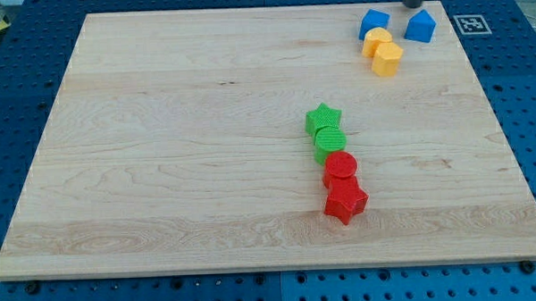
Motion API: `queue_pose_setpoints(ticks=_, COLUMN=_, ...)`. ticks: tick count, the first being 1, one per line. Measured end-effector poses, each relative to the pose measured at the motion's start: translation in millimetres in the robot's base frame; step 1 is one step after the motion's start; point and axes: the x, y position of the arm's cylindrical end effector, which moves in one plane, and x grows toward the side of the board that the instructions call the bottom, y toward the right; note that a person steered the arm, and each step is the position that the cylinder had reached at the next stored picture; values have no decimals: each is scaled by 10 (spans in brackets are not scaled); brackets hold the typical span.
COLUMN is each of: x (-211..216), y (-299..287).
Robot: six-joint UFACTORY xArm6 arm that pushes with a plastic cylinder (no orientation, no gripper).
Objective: Move the blue triangle to the top of the blue cube
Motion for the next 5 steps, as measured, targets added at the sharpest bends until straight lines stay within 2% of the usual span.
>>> queue_pose_setpoints(ticks=2, x=608, y=221)
queue_pose_setpoints(ticks=5, x=752, y=200)
